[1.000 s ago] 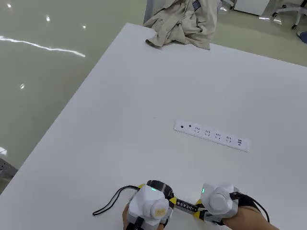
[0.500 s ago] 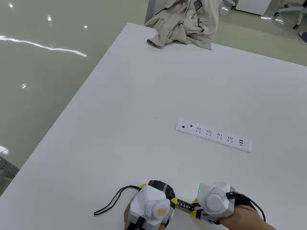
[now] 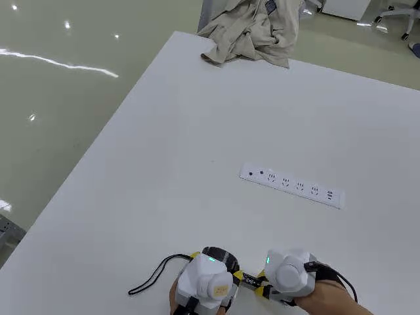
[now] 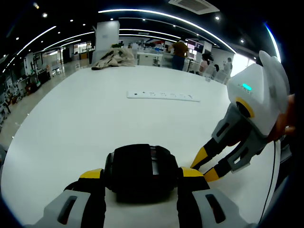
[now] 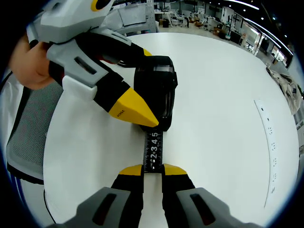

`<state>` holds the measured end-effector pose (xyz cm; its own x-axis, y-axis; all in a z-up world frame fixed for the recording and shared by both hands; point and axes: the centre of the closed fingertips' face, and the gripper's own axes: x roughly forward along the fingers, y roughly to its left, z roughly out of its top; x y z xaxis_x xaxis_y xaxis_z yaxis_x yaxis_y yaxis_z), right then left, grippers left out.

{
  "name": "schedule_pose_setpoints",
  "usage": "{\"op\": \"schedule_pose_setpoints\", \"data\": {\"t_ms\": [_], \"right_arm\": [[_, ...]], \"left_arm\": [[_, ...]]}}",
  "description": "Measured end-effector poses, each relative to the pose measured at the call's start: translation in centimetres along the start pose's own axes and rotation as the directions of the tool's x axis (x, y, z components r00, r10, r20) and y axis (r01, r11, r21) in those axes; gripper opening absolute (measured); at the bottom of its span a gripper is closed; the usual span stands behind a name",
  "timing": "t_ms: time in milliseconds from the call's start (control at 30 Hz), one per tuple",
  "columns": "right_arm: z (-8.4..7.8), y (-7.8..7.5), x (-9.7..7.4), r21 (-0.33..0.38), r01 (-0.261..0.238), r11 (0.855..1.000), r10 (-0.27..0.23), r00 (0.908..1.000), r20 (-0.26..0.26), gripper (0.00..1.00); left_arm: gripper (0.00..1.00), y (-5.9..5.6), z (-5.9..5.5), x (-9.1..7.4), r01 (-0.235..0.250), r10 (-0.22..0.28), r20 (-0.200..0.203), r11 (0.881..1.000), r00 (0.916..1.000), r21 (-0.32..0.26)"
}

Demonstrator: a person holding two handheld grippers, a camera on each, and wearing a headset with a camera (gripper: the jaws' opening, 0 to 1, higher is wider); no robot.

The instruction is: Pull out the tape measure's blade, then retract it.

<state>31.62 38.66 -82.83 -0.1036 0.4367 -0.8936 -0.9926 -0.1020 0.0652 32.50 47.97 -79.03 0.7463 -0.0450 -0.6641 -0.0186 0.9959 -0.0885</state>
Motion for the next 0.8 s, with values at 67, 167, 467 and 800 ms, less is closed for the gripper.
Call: {"op": "schedule_pose_setpoints", "data": {"t_ms": [67,167,467,800], "right_arm": [[0.2,0.1,0.0,-0.002,0.0,1.0,0.0,1.0,0.0,0.13],[0.4,0.1,0.1,-0.004,0.0,1.0,0.0,1.0,0.001,0.13],[0.7,0.1,0.3,-0.008,0.007,1.0,-0.006,0.9999,0.012,0.13],[1.1,0.2,0.5,-0.024,0.01,1.0,-0.01,0.9998,0.017,0.13]], "left_arm": [[0.57,0.0,0.0,0.0,0.001,-0.001,-0.001,1.0,1.0,0.002],[0.57,0.0,0.0,0.0,0.0,0.0,-0.002,1.0,1.0,0.001],[0.57,0.0,0.0,0.0,-0.003,0.003,0.012,1.0,0.9999,-0.001],[0.57,0.0,0.0,0.0,-0.005,0.005,0.013,1.0,0.9999,-0.001]]}}
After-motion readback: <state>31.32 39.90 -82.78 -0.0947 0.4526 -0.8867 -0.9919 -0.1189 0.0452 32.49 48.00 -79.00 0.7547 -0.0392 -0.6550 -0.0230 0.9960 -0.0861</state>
